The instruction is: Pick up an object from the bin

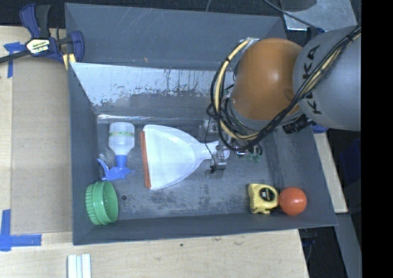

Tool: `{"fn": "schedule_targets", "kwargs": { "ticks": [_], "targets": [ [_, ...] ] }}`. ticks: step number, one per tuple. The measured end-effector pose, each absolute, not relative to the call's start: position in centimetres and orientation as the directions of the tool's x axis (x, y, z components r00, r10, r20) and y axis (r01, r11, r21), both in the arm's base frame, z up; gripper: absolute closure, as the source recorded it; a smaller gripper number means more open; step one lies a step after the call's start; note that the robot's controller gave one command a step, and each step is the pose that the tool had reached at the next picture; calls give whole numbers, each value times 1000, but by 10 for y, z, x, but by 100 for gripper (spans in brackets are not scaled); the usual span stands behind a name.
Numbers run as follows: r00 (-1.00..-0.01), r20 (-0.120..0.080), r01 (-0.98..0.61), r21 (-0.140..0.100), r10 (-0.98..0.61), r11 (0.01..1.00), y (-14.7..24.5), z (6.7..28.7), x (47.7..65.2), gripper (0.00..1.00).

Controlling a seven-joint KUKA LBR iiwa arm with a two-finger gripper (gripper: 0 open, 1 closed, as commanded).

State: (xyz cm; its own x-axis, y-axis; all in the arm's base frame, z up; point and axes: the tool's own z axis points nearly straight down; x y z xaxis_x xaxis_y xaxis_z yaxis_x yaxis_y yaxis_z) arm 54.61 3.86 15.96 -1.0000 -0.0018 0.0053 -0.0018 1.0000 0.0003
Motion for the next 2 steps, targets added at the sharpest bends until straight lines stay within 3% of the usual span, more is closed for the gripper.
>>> {"fn": "schedule_targets", "kwargs": {
  "ticks": [1,2],
  "targets": [
    [-1000,9,-9,0,-9,1000,36,70,564,0],
    [-1000,2,-8,1,-8,1000,36,74,566,100]
  ]
}}
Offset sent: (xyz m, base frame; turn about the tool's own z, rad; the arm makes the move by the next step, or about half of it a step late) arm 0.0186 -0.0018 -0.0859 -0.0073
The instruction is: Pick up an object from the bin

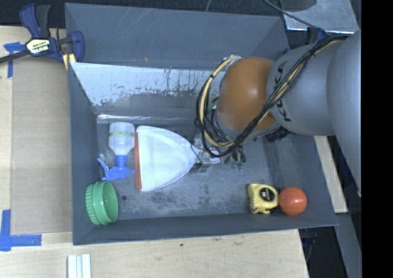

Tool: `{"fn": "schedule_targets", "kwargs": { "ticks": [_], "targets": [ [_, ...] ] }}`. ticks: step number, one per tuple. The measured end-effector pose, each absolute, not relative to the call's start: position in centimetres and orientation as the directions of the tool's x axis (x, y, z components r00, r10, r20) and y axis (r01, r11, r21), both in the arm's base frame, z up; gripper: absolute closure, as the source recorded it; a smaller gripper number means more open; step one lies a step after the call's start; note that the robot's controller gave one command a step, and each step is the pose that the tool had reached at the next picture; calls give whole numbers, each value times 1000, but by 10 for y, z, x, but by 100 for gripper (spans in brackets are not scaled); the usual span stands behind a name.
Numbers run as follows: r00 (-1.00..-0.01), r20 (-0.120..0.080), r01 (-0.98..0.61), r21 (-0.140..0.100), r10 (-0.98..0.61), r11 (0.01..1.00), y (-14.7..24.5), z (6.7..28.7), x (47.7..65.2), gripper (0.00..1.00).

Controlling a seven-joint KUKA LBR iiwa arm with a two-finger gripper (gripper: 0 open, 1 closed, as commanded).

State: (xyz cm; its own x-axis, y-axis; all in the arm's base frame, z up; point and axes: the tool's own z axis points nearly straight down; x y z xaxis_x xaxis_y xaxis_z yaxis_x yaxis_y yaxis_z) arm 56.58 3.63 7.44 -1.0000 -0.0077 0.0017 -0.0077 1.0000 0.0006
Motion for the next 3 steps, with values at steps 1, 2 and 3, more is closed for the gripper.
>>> {"fn": "schedule_targets", "kwargs": {
  "ticks": [1,2,3],
  "targets": [
    [-1000,-9,-23,1,-23,1000,60,178,558,100],
    [-1000,-17,18,3,18,1000,76,206,575,100],
    [-971,-16,-240,-1,-240,971,60,145,582,100]
  ]
}}
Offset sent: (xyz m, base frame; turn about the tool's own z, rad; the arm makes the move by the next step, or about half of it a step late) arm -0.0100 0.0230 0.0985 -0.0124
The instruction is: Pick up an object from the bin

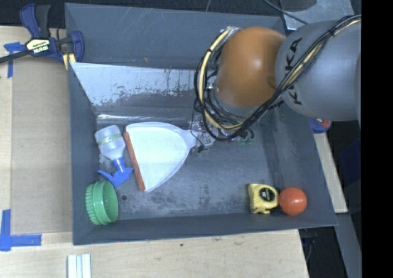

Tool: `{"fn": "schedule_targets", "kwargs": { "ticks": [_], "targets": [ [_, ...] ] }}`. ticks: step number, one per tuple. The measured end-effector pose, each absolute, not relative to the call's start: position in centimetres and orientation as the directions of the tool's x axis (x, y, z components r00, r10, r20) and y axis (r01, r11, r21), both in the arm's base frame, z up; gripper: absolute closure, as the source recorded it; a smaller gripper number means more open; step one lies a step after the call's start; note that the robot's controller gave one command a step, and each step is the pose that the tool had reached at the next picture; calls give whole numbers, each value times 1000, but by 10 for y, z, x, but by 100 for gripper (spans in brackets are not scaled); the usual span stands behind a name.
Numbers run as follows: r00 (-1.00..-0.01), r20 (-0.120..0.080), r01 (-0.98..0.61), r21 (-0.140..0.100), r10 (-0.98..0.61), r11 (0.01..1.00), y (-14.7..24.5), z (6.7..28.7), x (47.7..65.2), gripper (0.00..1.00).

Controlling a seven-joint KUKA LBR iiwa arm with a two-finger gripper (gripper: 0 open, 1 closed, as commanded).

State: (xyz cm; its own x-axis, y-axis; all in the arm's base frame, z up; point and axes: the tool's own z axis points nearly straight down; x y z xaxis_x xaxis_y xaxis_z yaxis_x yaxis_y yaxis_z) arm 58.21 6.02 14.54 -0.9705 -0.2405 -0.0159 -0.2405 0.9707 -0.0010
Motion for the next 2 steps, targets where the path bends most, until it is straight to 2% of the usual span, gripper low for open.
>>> {"fn": "schedule_targets", "kwargs": {
  "ticks": [1,2],
  "targets": [
    [-1000,-24,1,3,1,1000,60,193,603,100],
    [-992,-36,122,8,122,993,59,347,614,100]
  ]
}}
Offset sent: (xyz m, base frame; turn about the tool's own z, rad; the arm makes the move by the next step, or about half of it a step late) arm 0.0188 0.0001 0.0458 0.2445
